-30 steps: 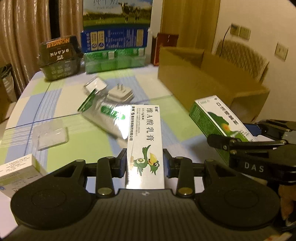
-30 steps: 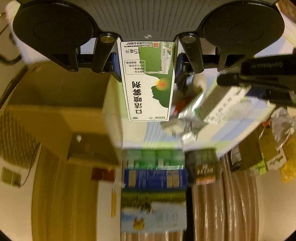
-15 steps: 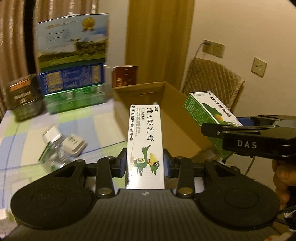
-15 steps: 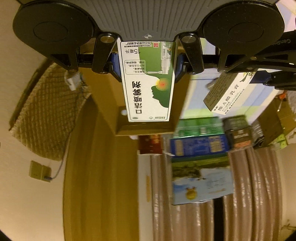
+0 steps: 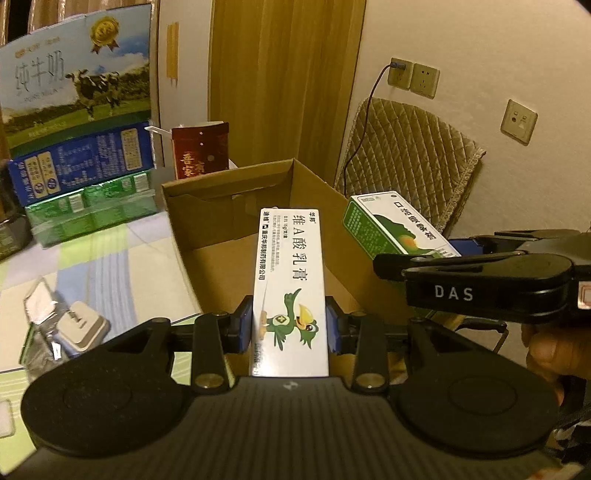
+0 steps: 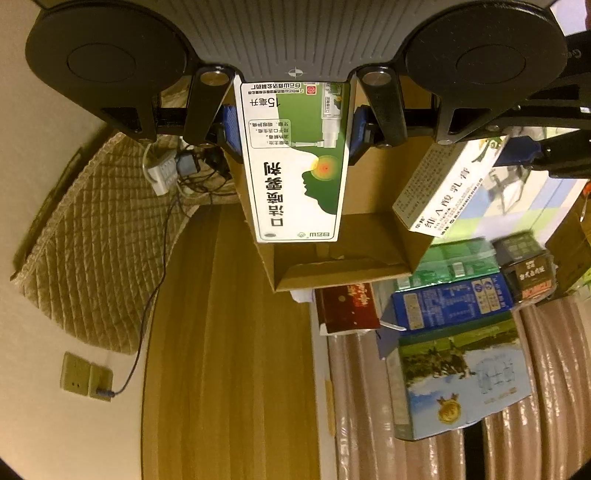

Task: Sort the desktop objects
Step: 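Carry both boxes into the cardboard box and open both tools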

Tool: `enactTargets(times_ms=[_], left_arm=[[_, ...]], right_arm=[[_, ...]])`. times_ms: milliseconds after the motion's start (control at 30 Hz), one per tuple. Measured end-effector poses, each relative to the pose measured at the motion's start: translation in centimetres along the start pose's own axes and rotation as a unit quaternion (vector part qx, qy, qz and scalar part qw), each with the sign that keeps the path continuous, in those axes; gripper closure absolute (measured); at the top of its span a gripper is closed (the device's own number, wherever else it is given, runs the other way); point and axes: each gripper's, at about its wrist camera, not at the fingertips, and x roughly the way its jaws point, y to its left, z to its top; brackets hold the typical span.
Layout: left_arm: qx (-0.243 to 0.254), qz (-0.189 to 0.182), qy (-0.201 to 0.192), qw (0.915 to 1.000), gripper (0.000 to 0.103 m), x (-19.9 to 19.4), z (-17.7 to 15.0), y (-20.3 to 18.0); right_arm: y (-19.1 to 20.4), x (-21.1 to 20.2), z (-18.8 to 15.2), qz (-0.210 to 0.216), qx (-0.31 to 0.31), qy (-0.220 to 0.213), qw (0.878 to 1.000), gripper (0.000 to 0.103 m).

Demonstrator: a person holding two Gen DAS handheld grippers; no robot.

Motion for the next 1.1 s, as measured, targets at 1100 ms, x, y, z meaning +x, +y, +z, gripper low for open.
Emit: enactTargets(times_ms=[1100], left_arm=[[-0.038, 0.05, -0.02, 0.9979, 0.052, -6.7, -3.6, 3.7]], right_arm=[[3.0, -4.7, -1.2, 0.037, 0.013, -0.019, 0.999, 0.024]])
